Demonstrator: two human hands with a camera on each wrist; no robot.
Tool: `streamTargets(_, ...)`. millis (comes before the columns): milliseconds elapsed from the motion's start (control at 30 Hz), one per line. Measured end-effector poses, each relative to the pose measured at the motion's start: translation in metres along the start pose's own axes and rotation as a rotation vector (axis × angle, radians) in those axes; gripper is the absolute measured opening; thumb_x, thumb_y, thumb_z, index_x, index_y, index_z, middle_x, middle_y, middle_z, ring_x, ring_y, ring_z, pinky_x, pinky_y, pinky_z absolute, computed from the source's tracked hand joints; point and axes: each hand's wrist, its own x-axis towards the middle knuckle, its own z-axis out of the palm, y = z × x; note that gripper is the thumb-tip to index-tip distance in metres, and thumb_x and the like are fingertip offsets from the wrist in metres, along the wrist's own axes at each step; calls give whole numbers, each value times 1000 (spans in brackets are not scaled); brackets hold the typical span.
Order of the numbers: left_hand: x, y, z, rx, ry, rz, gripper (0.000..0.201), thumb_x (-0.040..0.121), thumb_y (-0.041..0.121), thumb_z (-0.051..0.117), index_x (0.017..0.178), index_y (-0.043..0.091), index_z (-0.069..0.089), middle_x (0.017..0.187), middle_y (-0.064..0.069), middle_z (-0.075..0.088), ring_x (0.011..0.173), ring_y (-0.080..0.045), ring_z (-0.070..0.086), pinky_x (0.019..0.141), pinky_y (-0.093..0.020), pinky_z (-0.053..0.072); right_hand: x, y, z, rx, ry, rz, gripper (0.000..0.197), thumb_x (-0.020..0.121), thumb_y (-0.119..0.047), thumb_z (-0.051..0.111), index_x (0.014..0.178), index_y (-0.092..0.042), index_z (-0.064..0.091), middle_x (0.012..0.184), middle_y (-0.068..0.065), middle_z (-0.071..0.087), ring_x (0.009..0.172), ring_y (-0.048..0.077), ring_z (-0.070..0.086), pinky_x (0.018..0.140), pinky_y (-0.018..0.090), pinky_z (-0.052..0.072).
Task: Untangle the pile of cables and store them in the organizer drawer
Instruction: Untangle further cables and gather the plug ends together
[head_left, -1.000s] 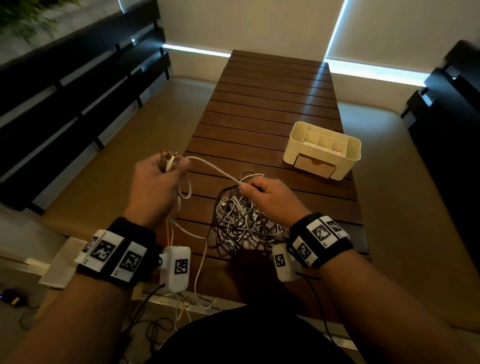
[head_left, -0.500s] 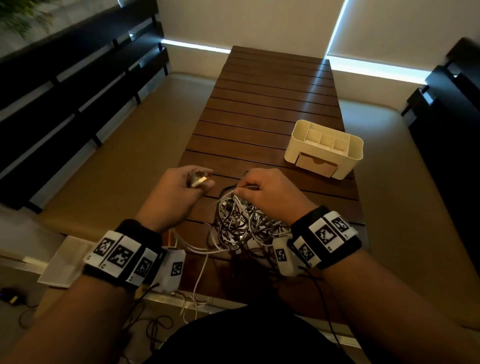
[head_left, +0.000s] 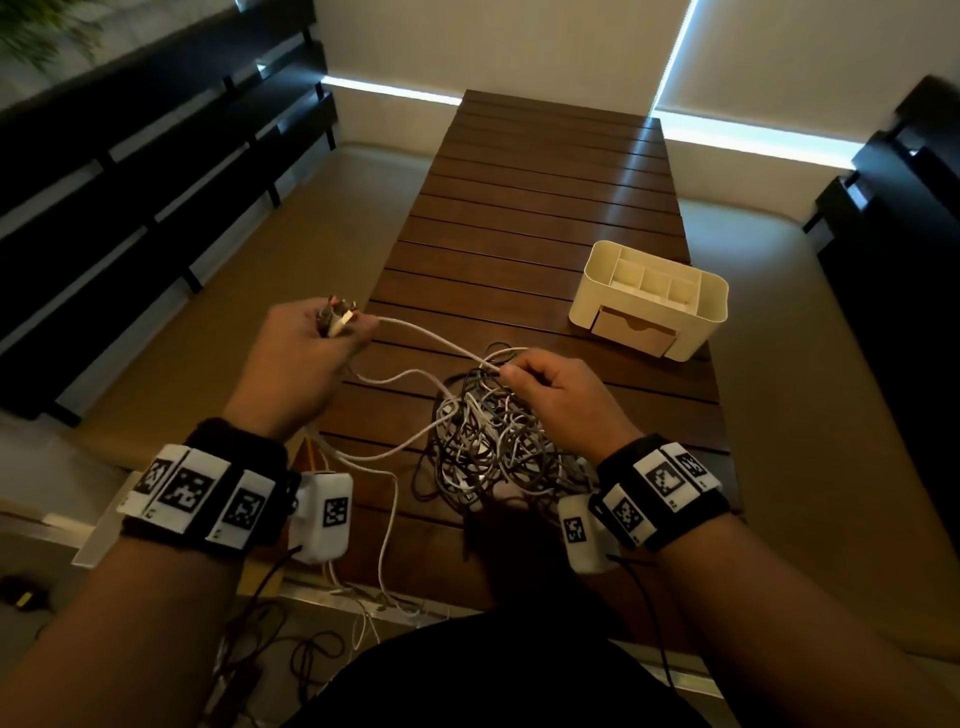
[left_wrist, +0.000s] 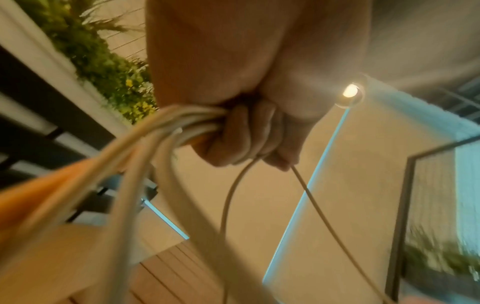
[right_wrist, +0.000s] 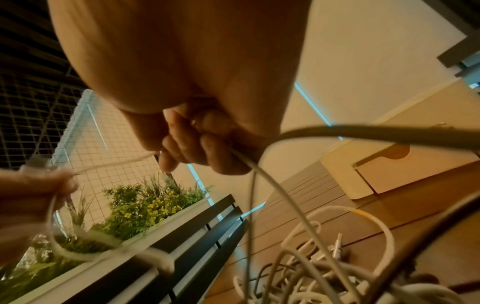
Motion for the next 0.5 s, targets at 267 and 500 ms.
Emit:
streamTargets(267, -5, -4, 16, 103, -3, -32, 14, 95, 26, 64, 107, 20, 69, 91, 2, 67, 74, -9, 58, 62, -25, 43, 7, -1, -11, -113, 33, -22, 19, 98, -31, 61, 91, -18, 72, 74, -4, 63, 63, 8, 54, 62, 29, 46)
streamTargets(500, -15, 21, 47, 164, -320, 180, 10, 96, 27, 63, 102, 23, 69, 87, 7, 66, 66, -2, 58, 60, -22, 46, 6, -28, -2, -124, -53, -200, 17, 99, -27, 59, 96, -17, 72, 75, -9, 61, 63, 4, 53, 58, 19, 41)
